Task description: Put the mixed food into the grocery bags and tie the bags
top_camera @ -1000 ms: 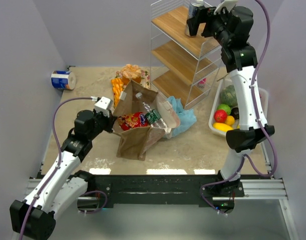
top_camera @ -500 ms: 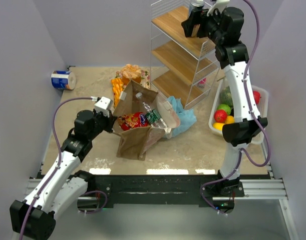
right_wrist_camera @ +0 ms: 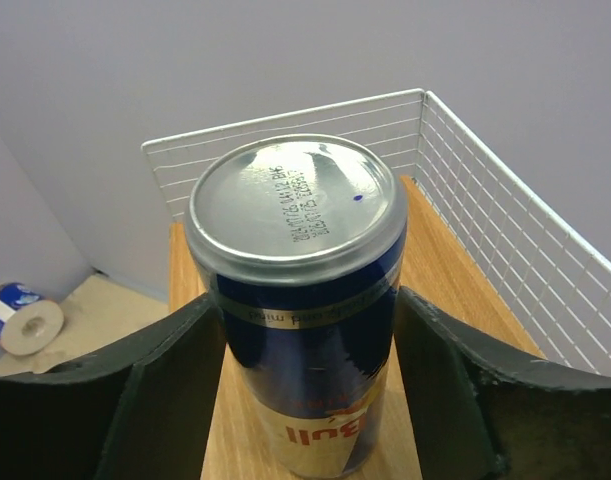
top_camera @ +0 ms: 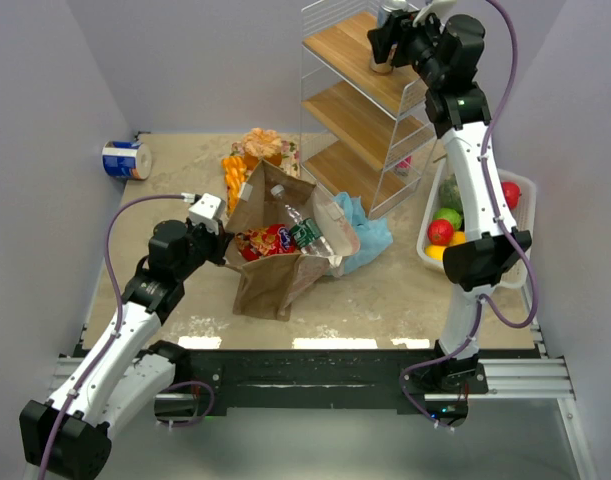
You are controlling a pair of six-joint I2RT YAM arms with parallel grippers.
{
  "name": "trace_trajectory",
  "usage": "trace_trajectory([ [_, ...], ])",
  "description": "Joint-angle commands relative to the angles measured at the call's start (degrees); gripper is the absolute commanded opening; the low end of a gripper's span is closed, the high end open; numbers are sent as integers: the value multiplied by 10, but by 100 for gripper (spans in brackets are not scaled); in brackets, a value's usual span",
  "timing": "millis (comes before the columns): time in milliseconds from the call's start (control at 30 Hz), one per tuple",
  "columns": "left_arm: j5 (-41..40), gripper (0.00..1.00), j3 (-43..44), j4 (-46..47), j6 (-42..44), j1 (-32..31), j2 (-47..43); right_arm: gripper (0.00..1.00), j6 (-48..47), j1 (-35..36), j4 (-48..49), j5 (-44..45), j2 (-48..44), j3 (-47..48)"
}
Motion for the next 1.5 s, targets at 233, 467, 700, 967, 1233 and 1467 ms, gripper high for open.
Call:
trace_trajectory([
  [233, -8, 0, 12, 47, 20, -2, -11, 31, 5, 11, 111, 7, -11, 1],
  [467, -6, 0, 12, 49, 18, -2, -12, 23, -5, 48, 142, 19, -28, 36],
  [700, -10, 0, 12, 49, 18, -2, -14, 17, -24, 115, 143, 20, -83, 36],
  [967, -33, 0, 9, 52, 13, -2, -21, 17, 11, 262, 136, 46, -245, -236],
  [1233, -41, 0, 5, 57, 15, -2, -8, 16, 93, 359, 96, 85, -324, -517],
  [1467, -31, 0, 2, 65, 17, -2, 3, 16, 139, 365, 71, 66, -308, -620],
])
